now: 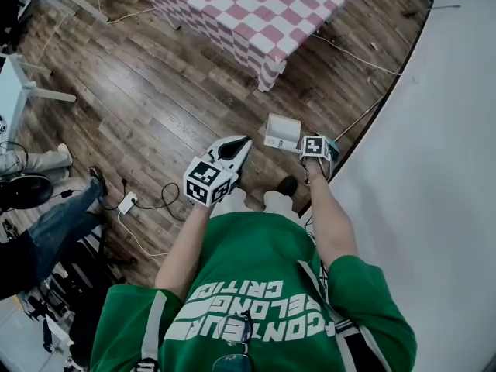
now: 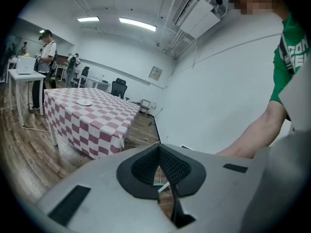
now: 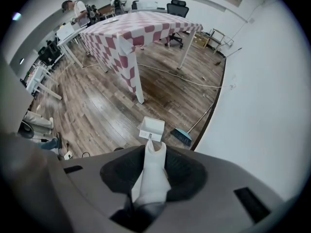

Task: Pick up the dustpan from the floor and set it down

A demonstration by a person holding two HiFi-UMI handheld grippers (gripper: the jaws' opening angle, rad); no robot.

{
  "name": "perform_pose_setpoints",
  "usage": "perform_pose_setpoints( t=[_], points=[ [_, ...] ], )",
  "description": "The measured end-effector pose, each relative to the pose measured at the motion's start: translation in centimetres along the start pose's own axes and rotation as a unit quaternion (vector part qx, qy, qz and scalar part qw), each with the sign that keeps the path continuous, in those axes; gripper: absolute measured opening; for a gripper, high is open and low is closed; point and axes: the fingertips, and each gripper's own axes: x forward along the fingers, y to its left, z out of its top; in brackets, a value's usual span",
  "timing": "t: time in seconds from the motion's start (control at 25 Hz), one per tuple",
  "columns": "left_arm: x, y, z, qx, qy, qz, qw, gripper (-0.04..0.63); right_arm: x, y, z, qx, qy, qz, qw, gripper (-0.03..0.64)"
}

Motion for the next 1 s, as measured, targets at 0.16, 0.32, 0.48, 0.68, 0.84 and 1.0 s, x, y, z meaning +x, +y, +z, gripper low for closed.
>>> perform_pose_setpoints(
  t=[0.16,0.32,0.48,0.68,0.84,1.0],
  points=[
    [0.3,-0.7,-0.1,0.005,0.002,-0.008,1.0000,0.003,-0.5,-0.3,-0.9,-0.003,-0.001,0.002,1.000,0.124],
    [1.6,-1.7,0.1,0.022,0.004,-0.025,0.9994,0.003,-0.8,-1.5,-1.1,0.011,-0.018,0.003,1.000,0.124],
    [1.9,-3.3,0.5,0.032,0.008,-0.038,0.9987,0.003,-2.1,-2.4,-3.1,0.032,-0.028,0.010,0.999,0.124],
    [3.1,-5.1,2.3,0.056,0.001,-0.056,0.9969,0.003,-4.8,-5.3,-3.7,0.064,-0.068,0.011,0.996,0.124],
    [3.0,-6.3,3.2,0.057,-0.007,-0.062,0.9964,0.003,-8.0,-7.0,-4.6,0.075,-0.098,0.005,0.992,0.124],
    [3.7,-7.3,3.5,0.065,-0.006,-0.073,0.9952,0.003,-11.5,-9.1,-4.8,0.083,-0.138,-0.013,0.987,0.124]
  ],
)
